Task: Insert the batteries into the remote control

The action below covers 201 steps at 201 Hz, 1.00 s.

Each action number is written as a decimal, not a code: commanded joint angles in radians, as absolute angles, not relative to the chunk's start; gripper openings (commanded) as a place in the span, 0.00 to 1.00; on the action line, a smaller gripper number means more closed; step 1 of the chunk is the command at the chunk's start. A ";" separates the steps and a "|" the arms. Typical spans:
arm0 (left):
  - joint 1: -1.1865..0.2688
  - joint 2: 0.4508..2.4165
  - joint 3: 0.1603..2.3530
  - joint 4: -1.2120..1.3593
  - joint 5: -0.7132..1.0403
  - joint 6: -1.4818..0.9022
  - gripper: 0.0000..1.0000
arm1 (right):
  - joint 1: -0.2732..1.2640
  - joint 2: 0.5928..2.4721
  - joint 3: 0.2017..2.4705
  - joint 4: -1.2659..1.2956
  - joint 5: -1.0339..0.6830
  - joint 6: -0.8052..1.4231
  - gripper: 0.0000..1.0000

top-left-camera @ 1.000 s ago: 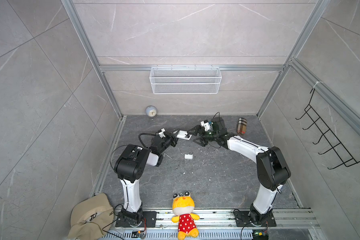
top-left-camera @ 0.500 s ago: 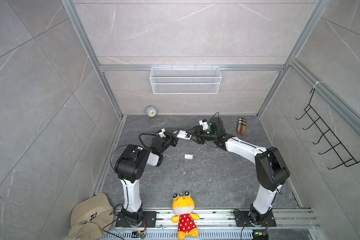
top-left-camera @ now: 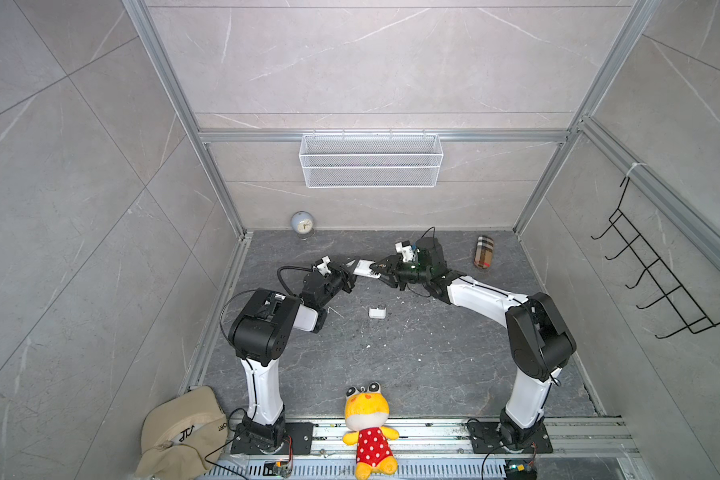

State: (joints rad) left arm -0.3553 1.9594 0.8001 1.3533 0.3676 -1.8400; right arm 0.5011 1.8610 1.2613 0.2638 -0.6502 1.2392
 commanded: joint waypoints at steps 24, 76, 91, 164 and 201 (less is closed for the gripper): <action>-0.359 1.908 0.835 1.401 0.360 -1.835 0.05 | 0.508 1.881 1.247 0.294 -0.641 1.246 0.29; -0.359 1.904 0.841 1.404 0.360 -1.841 0.05 | 0.508 1.882 1.236 0.308 -0.643 1.256 0.23; -0.359 1.904 0.841 1.403 0.359 -1.842 0.05 | 0.508 1.883 1.237 0.310 -0.643 1.259 0.23; -0.359 1.902 0.841 1.406 0.357 -1.847 0.05 | 0.508 1.888 1.238 0.317 -0.646 1.268 0.14; -0.359 1.899 0.841 1.406 0.359 -1.847 0.05 | 0.508 1.890 1.239 0.320 -0.649 1.272 0.14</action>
State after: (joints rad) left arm -0.3553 1.9545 0.8028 1.3529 0.3668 -1.8538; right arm 0.5011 1.8683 1.2533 0.3191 -0.6521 1.2915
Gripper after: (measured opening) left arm 0.177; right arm 0.190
